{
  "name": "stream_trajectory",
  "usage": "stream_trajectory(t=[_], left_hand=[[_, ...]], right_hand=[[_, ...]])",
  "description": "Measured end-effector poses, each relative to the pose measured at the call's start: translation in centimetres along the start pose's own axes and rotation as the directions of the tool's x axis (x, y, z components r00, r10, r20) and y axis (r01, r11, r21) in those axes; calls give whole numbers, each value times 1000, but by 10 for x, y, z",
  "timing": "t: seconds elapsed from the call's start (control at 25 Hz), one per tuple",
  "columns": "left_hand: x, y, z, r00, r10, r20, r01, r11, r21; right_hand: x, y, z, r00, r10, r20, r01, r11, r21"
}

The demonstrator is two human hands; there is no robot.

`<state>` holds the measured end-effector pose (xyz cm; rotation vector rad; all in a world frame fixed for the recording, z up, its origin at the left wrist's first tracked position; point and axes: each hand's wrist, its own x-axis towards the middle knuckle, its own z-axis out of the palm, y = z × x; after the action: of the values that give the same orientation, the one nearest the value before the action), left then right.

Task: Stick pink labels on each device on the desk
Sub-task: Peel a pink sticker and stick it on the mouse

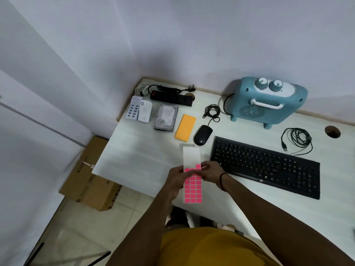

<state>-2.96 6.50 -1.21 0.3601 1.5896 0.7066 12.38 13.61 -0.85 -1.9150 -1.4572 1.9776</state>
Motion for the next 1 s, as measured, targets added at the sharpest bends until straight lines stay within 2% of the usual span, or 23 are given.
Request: stream_trajectory(t=[0.12,0.24,0.32,0.44,0.6,0.84,1.0], left_hand=[[-2,32,-2,993,116,6,-114,988,-103],[-1,70,5,987,163,12,-159,976,-147],[-4,93,14,980,191,62,-176,965,-192],[-11,119,23,964,228,137,-194,955,-226],[-13,135,29,938,280,206,-239,950,-201],[-10,114,29,931,292,218,-272,955,-116],[-11,110,24,936,297,186,-291,955,-60]], right_hand=[[-13,-35,-12,968,-189,-167,180,981,-67],[-26,-66,-26,842,-400,-362,352,916,-193],[-35,-77,-36,769,-469,-435,396,883,-251],[-42,-89,-48,699,-529,-482,436,849,-298],[-49,-97,-56,578,-610,-542,467,792,-394],[-58,-84,-52,592,-567,-573,450,822,-349],[-59,-83,-47,594,-632,-498,413,771,-485]])
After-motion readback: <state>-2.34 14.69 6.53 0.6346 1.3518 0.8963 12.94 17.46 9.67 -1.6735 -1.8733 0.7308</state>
